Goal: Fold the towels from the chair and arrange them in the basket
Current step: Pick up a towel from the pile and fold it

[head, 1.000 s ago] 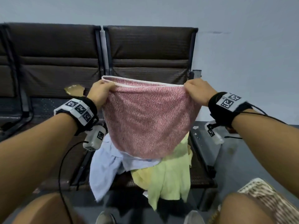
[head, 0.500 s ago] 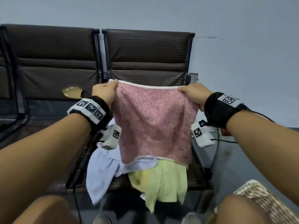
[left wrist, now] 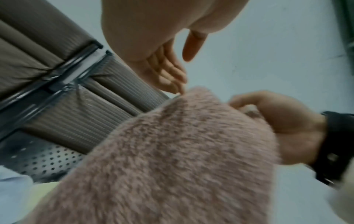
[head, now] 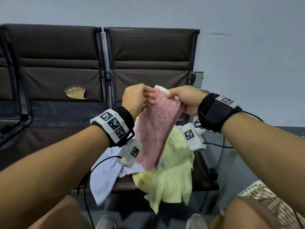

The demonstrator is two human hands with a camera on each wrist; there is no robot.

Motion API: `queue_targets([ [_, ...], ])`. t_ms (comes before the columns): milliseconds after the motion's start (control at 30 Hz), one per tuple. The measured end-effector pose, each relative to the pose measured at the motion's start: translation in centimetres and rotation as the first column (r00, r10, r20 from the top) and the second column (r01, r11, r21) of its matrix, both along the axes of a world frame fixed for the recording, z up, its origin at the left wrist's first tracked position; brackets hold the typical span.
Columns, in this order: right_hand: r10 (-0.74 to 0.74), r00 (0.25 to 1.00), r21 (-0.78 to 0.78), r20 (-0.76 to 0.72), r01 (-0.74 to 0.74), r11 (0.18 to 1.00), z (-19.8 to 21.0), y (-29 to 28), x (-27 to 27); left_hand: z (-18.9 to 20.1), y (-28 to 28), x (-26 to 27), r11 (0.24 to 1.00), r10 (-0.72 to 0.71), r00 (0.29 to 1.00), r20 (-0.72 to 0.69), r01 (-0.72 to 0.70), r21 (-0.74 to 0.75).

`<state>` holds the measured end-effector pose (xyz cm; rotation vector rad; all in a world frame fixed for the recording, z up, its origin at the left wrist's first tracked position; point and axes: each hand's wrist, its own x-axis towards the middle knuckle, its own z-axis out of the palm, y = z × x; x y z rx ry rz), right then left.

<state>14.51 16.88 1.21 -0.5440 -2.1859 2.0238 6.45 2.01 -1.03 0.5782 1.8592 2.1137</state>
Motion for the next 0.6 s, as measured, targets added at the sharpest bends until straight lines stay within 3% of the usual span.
queue_targets([
  [67,0.114,0.993,0.025,0.023,-0.114,0.993,0.0,0.3,0.4,-0.2,-0.4,-1.0,0.991,0.116,0.990,-0.079,-0.120,-0.050],
  [133,0.205,0.979,0.050,0.019,-0.205,0.977,0.2,0.1,0.5,-0.3,-0.6,-1.6,0.988,-0.097,0.995,-0.026,0.094,-0.120],
  [200,0.218,0.976,0.097,-0.001,-0.217,0.971,0.4,0.1,0.3,-0.2,-0.9,-2.0,0.900,-0.385,0.916,0.113,0.399,-0.174],
  [267,0.187,0.982,0.208,-0.018,-0.179,0.962,0.5,0.8,0.0,0.0,-1.0,-2.6,0.848,-0.465,0.872,0.152,0.488,-0.207],
  [367,0.141,0.986,0.472,0.092,-0.168,0.865,0.7,3.0,-0.3,-0.2,-0.1,-4.0,0.917,-0.343,0.937,0.068,0.349,-0.191],
  [467,-0.049,0.983,0.775,0.179,-0.110,0.622,0.7,5.5,-1.1,-0.4,1.5,-5.3,0.947,-0.198,0.973,-0.120,0.159,-0.278],
  [533,-0.142,0.988,0.832,0.063,0.027,0.554,0.5,6.4,-1.9,-0.3,2.7,-6.1,0.963,-0.080,0.969,-0.235,0.014,-0.268],
  [600,-0.176,0.979,0.821,-0.106,0.186,0.540,0.3,6.6,-2.8,0.4,3.5,-6.8,0.978,0.005,0.957,-0.290,-0.064,-0.196],
])
